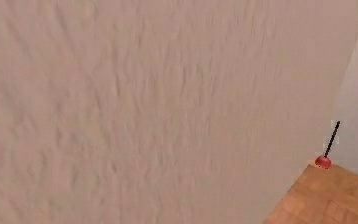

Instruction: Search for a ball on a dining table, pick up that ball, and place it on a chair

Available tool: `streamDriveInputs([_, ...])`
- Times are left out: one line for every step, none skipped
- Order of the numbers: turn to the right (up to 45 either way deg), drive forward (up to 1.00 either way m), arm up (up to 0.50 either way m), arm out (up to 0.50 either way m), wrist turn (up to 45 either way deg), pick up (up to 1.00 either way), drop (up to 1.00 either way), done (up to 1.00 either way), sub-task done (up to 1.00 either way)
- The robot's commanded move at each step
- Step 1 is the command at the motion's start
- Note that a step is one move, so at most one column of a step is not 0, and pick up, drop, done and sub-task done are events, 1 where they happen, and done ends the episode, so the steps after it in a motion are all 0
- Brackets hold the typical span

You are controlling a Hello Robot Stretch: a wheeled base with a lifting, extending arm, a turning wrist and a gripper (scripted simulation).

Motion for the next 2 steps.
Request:
streamDriveInputs([45.0,0.0,0.0,0.0,0.0,0.0,0.0,0.0,0.0])
streamDriveInputs([15.0,0.0,0.0,0.0,0.0,0.0,0.0,0.0,0.0])
